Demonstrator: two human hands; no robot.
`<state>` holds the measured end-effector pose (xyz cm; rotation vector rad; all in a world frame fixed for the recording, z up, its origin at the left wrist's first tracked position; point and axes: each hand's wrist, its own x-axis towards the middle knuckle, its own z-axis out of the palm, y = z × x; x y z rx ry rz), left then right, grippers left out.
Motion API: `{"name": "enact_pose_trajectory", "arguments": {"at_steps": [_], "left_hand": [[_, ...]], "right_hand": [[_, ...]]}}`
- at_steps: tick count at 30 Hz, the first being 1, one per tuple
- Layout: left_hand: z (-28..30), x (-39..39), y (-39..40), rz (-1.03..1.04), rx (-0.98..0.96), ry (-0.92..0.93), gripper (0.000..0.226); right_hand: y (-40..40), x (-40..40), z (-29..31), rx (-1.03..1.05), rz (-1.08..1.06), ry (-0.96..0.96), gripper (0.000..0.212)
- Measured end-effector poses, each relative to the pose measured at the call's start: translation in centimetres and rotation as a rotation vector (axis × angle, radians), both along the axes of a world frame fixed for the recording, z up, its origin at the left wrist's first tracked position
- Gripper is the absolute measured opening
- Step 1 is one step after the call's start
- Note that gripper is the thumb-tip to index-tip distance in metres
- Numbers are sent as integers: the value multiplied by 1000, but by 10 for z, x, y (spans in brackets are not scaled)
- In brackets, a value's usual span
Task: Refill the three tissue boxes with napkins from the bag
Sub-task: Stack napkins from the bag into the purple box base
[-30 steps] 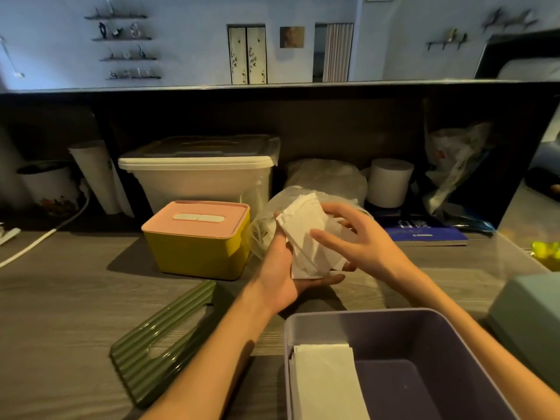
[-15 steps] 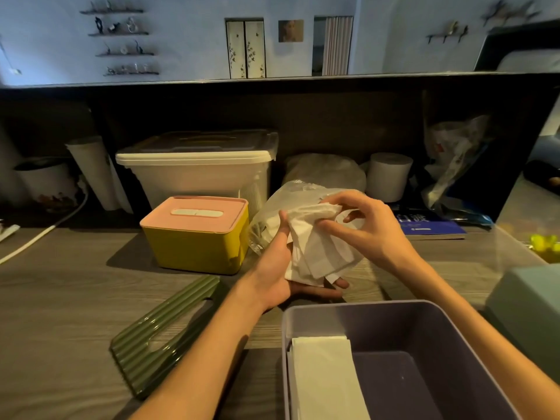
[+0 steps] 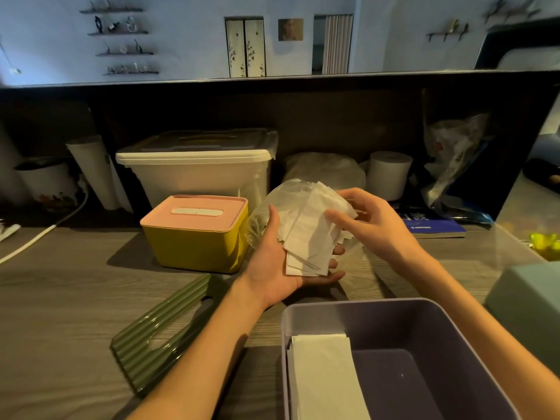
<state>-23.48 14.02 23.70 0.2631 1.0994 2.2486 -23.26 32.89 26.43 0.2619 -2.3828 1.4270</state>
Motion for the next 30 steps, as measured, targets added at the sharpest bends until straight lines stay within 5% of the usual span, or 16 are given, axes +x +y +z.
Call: {"name": "enact_pose_trajectory", "arguments": {"at_steps": [15,20,25,30], "left_hand": [[-4,0,-2,-66,-247,132,73],[-6,-3,-3,-70,-199,65,63],[-5,-2,-4,18,-21,-82,40],[-6,1,-2,-41,16,-37,36]], "right_hand": [[3,5,5,-168,-65,122,21],[7,10,17,-409,-85,194,26],[6,16,27,-599,153,-20,31],[1,21,22,-278,327,-140,26]]}}
